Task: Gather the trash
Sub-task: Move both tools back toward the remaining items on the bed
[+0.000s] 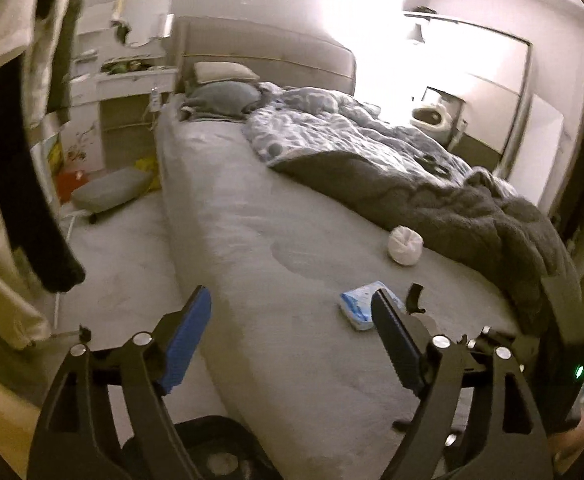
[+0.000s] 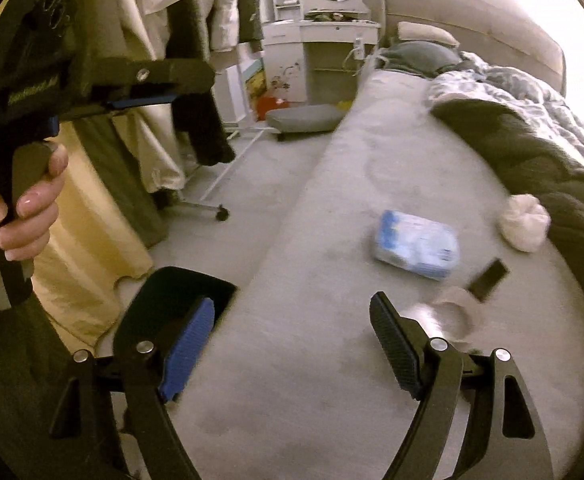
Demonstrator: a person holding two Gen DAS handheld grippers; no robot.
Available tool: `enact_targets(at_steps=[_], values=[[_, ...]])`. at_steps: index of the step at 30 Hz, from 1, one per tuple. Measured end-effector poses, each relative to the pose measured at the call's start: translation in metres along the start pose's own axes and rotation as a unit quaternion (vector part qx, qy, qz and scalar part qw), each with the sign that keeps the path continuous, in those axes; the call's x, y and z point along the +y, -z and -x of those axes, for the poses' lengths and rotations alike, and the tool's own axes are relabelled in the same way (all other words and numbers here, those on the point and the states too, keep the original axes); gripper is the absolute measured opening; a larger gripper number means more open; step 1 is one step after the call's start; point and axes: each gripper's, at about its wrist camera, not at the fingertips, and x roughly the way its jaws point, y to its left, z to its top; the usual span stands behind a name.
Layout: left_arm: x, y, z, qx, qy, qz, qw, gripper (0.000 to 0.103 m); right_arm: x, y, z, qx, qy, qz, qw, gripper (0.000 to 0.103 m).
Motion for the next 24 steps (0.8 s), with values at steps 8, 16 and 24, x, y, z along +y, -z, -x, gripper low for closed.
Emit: enact_targets(at_steps=[8, 16, 24], values=[[-0.041, 0.009, -0.024, 0.021, 0.024, -0.035, 0.9989, 0.093, -0.051, 0.015, 0.019, -0.008, 0.034, -0.002, 0.999, 0.081], [-0.076, 0.02, -0.048, 0.05, 0.036, -0.059, 0.9964, 0.093, -0.086, 0.031, 0.034, -0.008, 0.023, -0.001, 1.0, 0.081], [-0.111, 0.034, -0.075, 0.085, 0.048, -0.086, 0.9915, 0.093, -0.105, 0.047, 0.034, 0.001, 0.008, 0.003, 1.0, 0.081]])
